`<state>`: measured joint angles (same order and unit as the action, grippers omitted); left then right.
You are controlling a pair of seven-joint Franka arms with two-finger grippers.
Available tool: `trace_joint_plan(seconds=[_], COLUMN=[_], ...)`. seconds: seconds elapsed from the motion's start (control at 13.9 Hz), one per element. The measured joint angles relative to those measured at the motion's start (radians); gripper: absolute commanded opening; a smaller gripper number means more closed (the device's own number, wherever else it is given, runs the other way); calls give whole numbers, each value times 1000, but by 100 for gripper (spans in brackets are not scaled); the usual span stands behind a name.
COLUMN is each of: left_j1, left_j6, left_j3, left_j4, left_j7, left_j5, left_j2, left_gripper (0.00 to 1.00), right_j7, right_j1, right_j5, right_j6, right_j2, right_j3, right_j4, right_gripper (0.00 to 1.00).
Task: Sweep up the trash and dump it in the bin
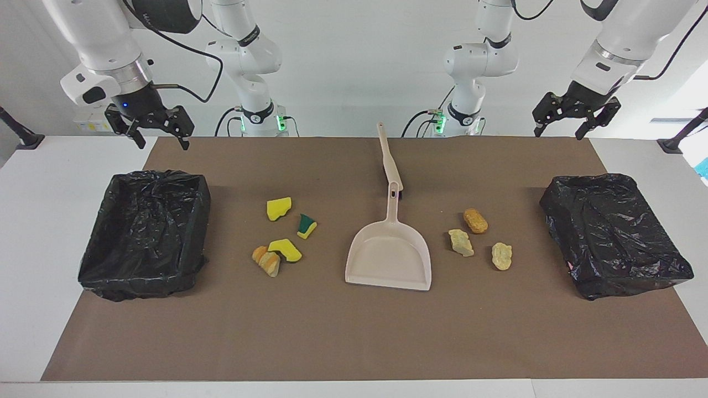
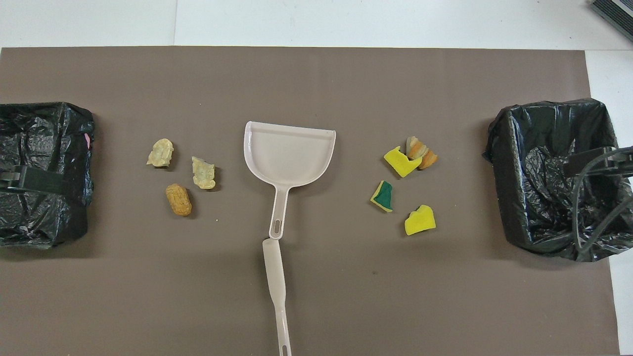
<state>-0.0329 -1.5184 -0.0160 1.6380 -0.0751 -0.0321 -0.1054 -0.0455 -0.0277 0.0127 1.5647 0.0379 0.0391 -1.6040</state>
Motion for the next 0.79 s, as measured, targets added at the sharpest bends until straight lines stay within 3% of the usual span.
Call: trace_joint_plan(seconds=[0.5, 0.79], left_j1=[0, -29], left_j6=[0, -20], left_j3=[2, -7], left_j4=[9, 65], left_j7=[0, 5], left_j5=[0, -2], left_j2=[-2, -3], left_gripper=[100, 100], right_j7=[0, 0], right_j1=[5, 9], right_j5=[-2, -2], right_j6=[-11, -12], right_j2=[17, 33], right_j3=[-1, -3], right_j4=[-28, -48], right_gripper=[100, 100])
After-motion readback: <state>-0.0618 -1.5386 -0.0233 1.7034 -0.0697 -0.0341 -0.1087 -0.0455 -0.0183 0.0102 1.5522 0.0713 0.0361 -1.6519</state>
